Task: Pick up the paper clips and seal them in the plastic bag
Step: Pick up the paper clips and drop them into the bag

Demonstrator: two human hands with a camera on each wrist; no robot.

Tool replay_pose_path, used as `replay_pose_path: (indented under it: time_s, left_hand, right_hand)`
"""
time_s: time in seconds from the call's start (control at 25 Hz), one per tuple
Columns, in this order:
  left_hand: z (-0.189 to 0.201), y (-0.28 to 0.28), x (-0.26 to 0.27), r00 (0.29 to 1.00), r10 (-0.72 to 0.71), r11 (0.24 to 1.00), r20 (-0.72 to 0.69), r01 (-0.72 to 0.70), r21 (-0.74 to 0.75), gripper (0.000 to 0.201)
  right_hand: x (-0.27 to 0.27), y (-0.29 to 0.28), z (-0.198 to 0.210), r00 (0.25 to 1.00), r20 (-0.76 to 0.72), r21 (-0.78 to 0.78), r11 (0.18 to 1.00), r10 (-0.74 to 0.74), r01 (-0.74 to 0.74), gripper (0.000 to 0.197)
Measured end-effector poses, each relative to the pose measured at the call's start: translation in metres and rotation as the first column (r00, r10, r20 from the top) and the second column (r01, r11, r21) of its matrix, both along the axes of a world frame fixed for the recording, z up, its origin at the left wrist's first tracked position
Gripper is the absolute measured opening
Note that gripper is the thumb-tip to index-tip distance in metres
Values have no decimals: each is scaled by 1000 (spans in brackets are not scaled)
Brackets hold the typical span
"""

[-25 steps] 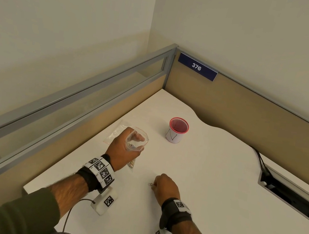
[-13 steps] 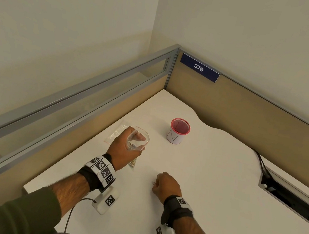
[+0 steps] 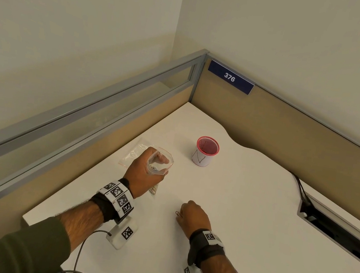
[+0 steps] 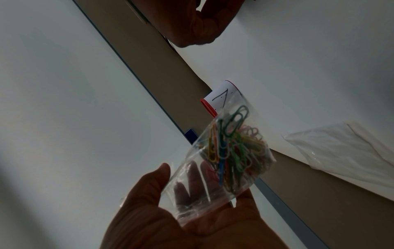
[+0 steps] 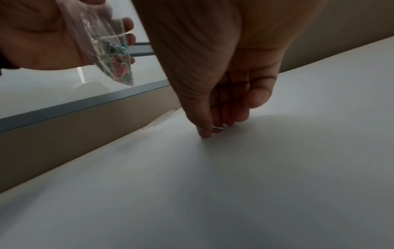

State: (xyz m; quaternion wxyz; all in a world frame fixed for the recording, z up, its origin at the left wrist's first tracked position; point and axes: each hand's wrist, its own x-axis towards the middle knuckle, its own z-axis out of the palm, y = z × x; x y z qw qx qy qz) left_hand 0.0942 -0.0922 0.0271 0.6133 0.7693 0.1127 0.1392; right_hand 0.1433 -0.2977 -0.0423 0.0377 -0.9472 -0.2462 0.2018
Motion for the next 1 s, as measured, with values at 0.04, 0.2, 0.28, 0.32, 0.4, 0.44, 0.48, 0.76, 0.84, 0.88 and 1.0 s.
replay_pose_path:
  time_s: [0.04,0.2,0.28,0.32,0.4,0.44,0.48,0.76,0.84,0.88,1.0]
  left_hand:
    - [-1,1,1,1000,0,1000,2,0,0,39]
    - [1,2,0,1000,6,1000,-15,-6,6,38]
    - [1,1,0,1000,2,1000,-20,-2,4,37]
    - [3,1,-1,1000,7,1000,-25,-7,15,36]
    - [3,3,0,1000,5,1000,-23,-5,15,35]
    - [1,4,0,1000,2,1000,-16,-2,8,35]
    - [4,4,-1,1000,5,1000,-22,-5,19,35]
    - [6,4,2,998,16,999,-54,-14,41,34]
    - [2,2,6,996,10,998,-90,-4,59,35]
    - [1,-1,7,993,1,997,-115,9,83,35]
    - [-8,0,14,987,41,999,-155,-38,21,42]
  right_hand:
    - [0,2,0,1000,5,-15,1000,-7,7,23]
    - [4,12,3,1000,24,-64,998,-4,6,24]
    - [4,15,4,999,35,-77,997,9,-7,24]
    - [4,16,5,999,38,-78,997,16,-13,24]
    - [5,15,5,999,37,-76,997,20,-18,24]
    - [5,14,5,999,33,-70,997,14,-12,24]
    - [6,12,6,1000,22,-58,998,2,0,23]
    - [16,20,80,979,34,498,853,-199,156,13]
    - [14,32,120,973,51,697,706,-224,126,9]
    - [12,38,138,976,46,757,645,-214,106,8]
    - [7,55,165,993,49,812,583,-105,22,8]
